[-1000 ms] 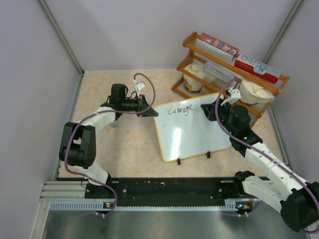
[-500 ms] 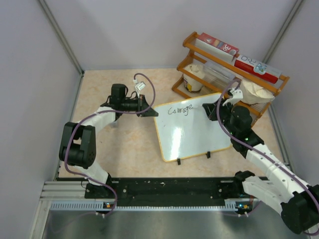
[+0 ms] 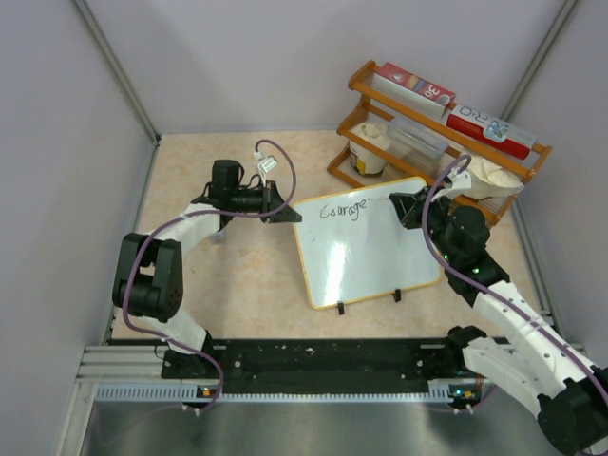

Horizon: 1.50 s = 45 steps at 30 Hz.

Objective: Write a sentence on the whiteboard

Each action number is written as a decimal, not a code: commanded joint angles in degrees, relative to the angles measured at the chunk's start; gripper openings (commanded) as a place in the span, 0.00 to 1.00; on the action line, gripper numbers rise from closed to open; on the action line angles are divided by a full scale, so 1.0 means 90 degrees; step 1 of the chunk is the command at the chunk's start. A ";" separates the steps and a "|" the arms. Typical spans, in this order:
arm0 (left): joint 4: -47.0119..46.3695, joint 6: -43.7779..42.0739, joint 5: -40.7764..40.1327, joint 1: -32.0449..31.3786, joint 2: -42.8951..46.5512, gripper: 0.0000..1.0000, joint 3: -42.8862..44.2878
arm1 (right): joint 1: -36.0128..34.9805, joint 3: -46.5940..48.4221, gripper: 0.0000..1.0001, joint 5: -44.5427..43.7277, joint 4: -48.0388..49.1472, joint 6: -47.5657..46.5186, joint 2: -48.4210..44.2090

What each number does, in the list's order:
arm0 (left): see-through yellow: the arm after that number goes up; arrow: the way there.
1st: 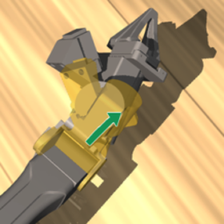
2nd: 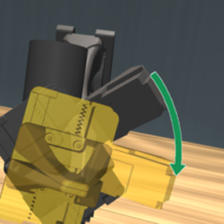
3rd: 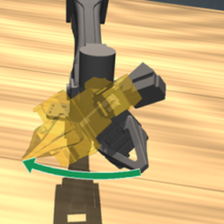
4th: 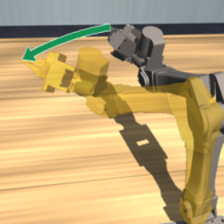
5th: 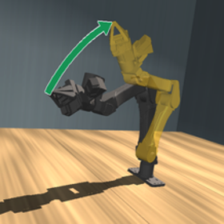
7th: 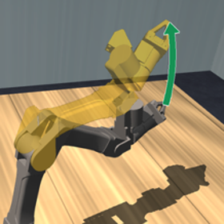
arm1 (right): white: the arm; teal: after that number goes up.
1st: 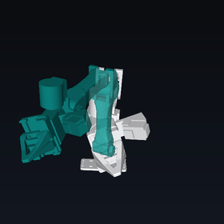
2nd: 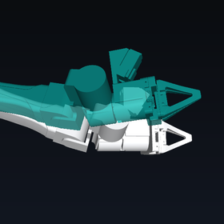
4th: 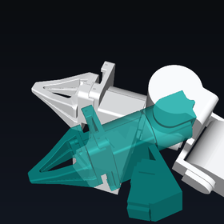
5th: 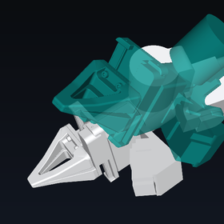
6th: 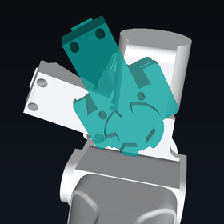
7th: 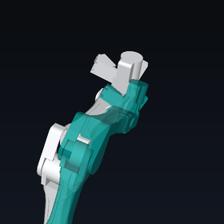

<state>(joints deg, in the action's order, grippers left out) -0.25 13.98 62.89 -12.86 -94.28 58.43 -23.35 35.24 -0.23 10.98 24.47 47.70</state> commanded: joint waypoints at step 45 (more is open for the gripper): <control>0.0311 -0.1201 -0.0787 -0.0358 0.0192 0.00 -0.0292 | 0.0407 0.0244 0.00 0.0045 -0.0195 -0.0326 -0.0222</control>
<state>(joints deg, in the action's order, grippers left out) 0.51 13.52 61.58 -13.54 -92.62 58.30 -20.43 35.27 0.62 7.99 22.48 46.13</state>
